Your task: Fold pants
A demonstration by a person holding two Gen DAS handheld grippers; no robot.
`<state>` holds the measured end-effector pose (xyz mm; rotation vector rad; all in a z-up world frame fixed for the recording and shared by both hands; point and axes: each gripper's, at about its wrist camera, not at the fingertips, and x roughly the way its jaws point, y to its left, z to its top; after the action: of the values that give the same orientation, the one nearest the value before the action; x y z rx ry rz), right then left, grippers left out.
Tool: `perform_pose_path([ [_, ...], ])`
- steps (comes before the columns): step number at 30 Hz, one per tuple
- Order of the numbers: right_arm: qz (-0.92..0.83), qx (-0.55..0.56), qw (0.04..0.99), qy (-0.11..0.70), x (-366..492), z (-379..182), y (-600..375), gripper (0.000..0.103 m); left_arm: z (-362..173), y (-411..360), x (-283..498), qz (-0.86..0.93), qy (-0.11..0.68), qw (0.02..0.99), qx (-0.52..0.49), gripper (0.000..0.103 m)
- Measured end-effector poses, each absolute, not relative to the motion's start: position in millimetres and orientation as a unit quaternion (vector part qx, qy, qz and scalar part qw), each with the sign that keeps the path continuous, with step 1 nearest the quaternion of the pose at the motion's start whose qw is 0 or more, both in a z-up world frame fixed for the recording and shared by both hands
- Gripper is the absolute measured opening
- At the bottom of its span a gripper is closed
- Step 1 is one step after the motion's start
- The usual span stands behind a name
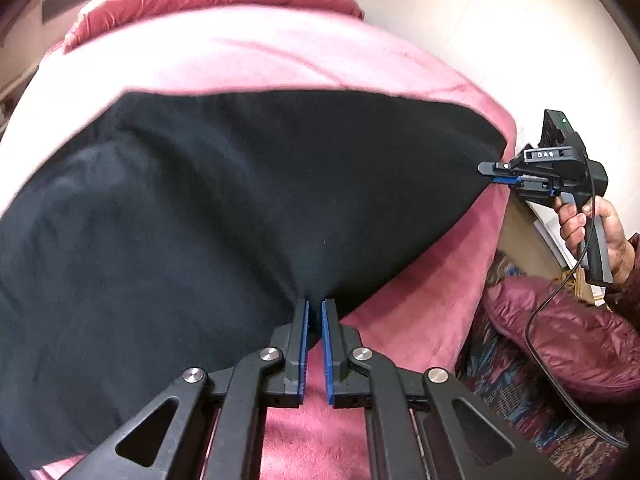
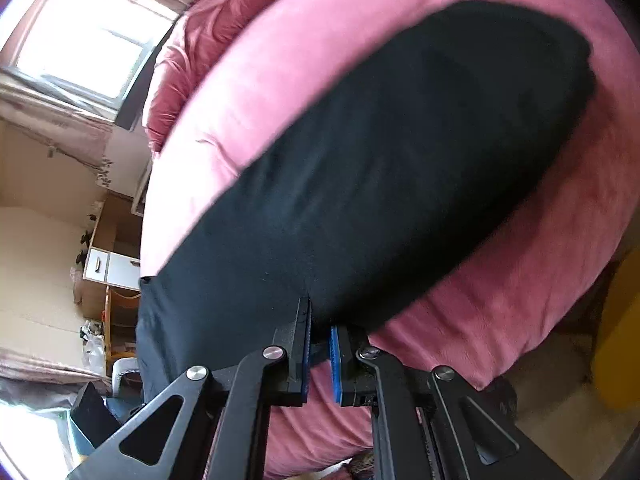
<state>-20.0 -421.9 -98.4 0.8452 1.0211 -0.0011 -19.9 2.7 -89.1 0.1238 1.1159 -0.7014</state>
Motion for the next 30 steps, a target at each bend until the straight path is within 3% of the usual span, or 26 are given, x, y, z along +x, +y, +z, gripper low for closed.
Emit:
perform_pose_path([
  [4,0.003,0.422,0.774,0.472,-25,-109,-431,0.013,-88,11,-19,-0.33,0.529,0.781,0.014,0.024],
  [7,0.001,0.433,0.781,0.45,-35,-100,-445,0.021,-78,23,-17,-0.335,0.522,0.784,-0.01,0.024],
  [18,-0.142,0.5,0.769,0.372,-44,-106,-531,0.021,-75,70,-6,-0.264,0.521,0.808,-0.078,0.027],
  [21,-0.157,0.483,0.774,0.378,-36,-104,-539,0.007,-78,70,-6,-0.244,0.532,0.809,-0.065,0.027],
  [30,-0.176,0.435,0.783,0.408,-29,-101,-541,0.007,-79,105,-12,-0.21,0.536,0.813,-0.084,0.027],
])
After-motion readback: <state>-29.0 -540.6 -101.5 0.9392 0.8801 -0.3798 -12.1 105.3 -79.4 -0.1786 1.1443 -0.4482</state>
